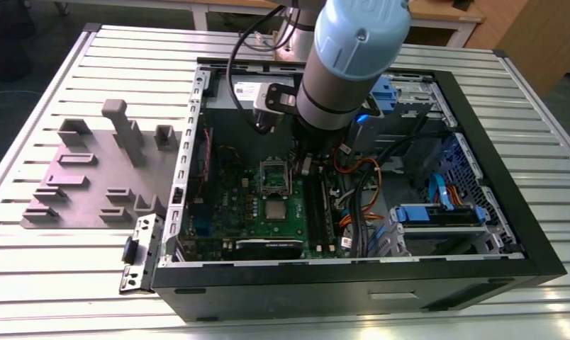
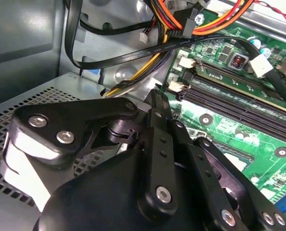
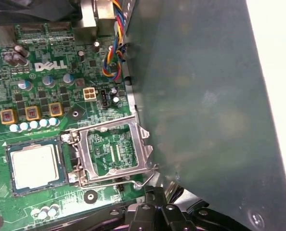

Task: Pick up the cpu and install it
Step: 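Close the cpu cover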

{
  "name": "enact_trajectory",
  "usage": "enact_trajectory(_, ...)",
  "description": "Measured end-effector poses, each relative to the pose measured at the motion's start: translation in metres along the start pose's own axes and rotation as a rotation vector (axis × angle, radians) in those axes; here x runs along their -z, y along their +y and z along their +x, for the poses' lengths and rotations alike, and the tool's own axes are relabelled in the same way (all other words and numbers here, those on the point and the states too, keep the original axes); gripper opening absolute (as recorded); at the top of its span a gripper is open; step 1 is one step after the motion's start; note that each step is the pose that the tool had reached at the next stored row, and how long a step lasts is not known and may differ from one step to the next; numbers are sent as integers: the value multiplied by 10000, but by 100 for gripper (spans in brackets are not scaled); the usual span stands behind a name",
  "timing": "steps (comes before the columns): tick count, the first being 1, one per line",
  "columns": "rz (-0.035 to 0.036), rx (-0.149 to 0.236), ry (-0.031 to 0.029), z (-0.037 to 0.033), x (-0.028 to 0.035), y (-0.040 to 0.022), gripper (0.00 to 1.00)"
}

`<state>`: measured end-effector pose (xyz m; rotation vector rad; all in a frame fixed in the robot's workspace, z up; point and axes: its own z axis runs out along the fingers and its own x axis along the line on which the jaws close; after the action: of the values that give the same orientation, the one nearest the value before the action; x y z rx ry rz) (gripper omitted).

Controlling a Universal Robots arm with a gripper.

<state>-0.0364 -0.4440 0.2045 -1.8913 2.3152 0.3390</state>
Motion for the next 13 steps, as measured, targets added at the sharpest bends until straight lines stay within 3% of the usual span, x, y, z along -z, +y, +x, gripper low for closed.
enact_trajectory(8, -19, 2, -91, 8, -45, -3, 11)
enact_trajectory(13, -23, 3, -104, 13, -61, -5, 11)
